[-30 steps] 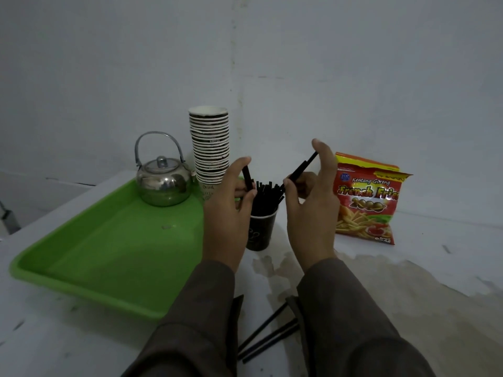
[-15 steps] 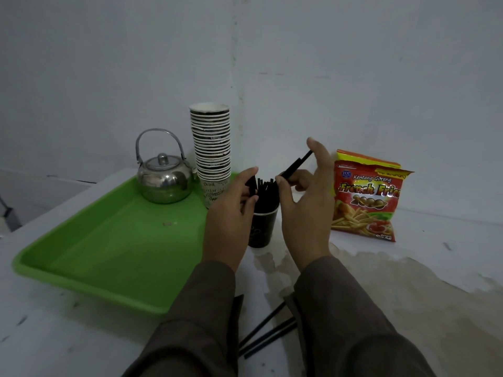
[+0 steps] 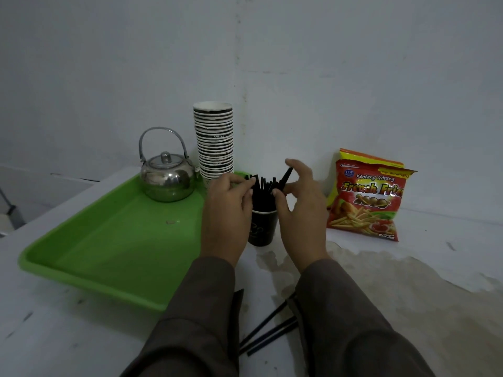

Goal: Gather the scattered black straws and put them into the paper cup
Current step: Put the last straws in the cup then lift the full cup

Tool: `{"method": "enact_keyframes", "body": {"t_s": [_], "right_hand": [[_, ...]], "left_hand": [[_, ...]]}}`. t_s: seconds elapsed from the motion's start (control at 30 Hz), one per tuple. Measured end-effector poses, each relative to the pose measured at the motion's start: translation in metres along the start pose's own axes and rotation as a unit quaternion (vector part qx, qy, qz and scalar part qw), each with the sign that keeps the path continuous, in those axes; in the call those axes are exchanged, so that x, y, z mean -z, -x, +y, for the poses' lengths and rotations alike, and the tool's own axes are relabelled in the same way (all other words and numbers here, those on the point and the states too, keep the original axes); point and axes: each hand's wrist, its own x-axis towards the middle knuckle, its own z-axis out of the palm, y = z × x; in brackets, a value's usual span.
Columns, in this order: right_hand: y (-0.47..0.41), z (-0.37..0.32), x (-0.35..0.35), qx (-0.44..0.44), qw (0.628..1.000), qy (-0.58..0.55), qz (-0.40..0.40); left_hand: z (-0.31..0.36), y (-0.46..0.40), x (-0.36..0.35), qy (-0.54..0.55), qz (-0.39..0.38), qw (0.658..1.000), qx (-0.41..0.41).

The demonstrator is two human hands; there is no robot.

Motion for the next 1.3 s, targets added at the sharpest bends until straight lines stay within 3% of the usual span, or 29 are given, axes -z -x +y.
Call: {"method": "enact_keyframes", "body": {"t_s": [0.13, 0.33, 0.5, 0.6, 0.83, 0.97, 1.2, 1.3], "right_hand": [[0.002, 0.004, -0.001, -0.010, 0.999, 0.048, 0.009], [0.003, 0.006, -0.003, 0.039, 0.997, 0.064, -0.025], [0.002, 0.008, -0.002, 0.015, 0.993, -0.012, -0.116], [0.000, 0.008, 0.003, -0.013, 0.988, -0.082, -0.126], [-0.015, 0.000, 0.026, -0.037, 0.993, -0.106, -0.025], [-0.008, -0.006, 0.043, -0.050, 0.995, -0.088, 0.017], [0.060, -0.009, 0.083, -0.028, 0.994, -0.011, -0.110], [0.094, -0.003, 0.091, -0.021, 0.974, 0.047, -0.220]], "left_hand": [[-0.001, 0.000, -0.001, 0.026, -0.016, 0.999, 0.026], [-0.004, 0.003, -0.006, 0.090, -0.125, 0.988, 0.028], [-0.005, 0.005, -0.009, 0.097, -0.153, 0.983, 0.036], [-0.006, 0.006, -0.007, 0.109, -0.169, 0.979, 0.040], [0.012, -0.008, 0.017, 0.119, -0.105, 0.986, 0.046], [0.032, -0.004, 0.044, 0.107, -0.108, 0.988, -0.013], [0.036, 0.055, 0.067, 0.073, -0.178, 0.980, -0.055], [0.030, 0.088, 0.061, 0.047, -0.225, 0.972, -0.037]]}}
